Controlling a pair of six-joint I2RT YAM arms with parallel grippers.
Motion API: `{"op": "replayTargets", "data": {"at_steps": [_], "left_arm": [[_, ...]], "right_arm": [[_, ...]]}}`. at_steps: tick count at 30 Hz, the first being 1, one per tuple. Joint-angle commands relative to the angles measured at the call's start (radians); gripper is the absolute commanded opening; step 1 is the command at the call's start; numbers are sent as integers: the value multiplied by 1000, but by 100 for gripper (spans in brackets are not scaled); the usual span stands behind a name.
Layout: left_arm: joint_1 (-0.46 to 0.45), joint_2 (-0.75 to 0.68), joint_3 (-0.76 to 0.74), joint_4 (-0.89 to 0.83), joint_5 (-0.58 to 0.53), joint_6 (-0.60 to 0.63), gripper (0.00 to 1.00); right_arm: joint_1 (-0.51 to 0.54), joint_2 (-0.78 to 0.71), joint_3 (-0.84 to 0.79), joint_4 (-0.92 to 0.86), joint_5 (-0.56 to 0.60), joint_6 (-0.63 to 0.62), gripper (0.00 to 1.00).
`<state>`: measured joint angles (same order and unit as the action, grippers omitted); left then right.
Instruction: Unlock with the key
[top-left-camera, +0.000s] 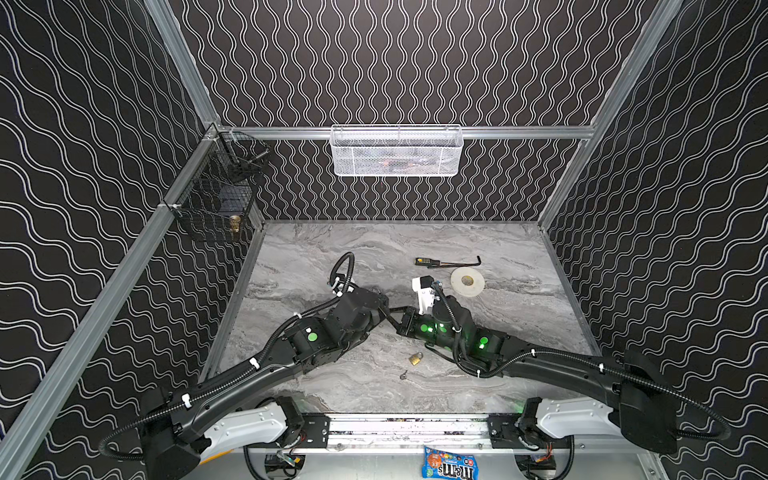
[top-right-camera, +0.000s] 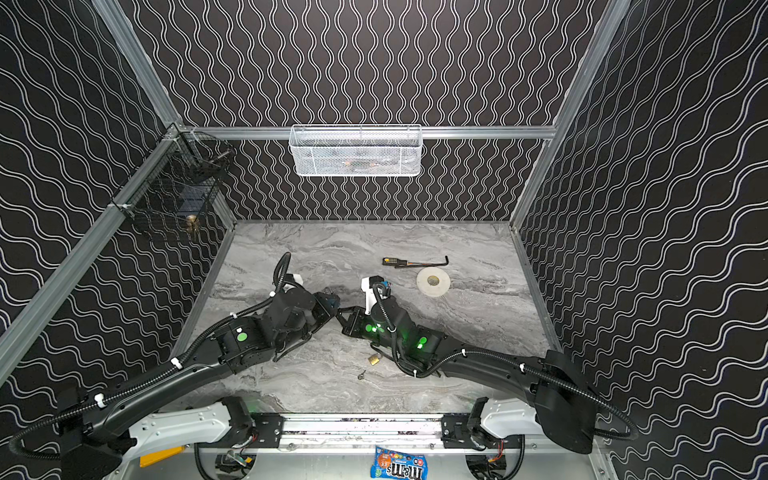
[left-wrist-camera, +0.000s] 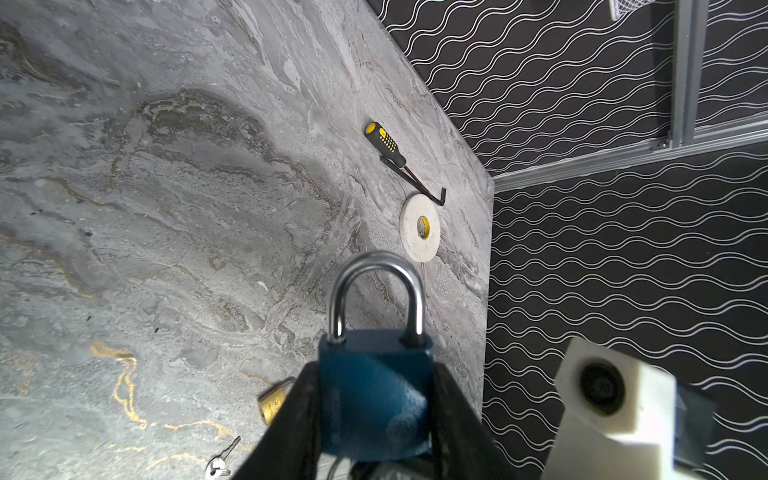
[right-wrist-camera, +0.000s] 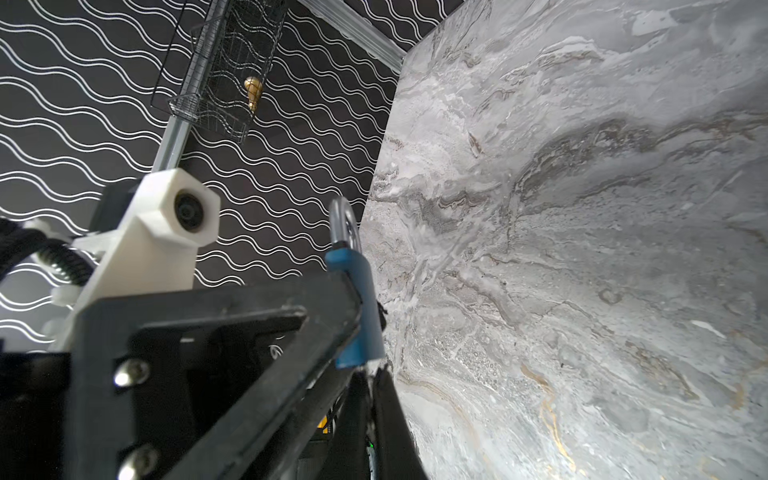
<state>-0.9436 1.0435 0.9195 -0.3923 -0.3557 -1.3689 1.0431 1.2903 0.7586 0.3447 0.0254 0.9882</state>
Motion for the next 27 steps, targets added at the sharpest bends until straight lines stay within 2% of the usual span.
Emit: {"op": "replayTargets", "data": {"at_steps": [1,5,9,15,20,27], "left_arm": [[-1,-19,-15,107,74,-48,0],[-1,-53,-78,192,101,-83,0],[-1,-69,-111,257,120,-107,0],[-3,-66,-119,299,101,-113,0],[-4,-53,-160,393,104,-158,0],[-4,-61,-157,402,70,-155,0]], "right_arm": [[0,-13,-44,206,-32,58,0],[0,-26,-99,345,-28,146,0],[0,-23,-86,286,-22,217,0],[3,0,-134,374,-13,303,0],[19,-6,-160,400,26,335,0],[25,-5,-208,442,38,372,0]]}}
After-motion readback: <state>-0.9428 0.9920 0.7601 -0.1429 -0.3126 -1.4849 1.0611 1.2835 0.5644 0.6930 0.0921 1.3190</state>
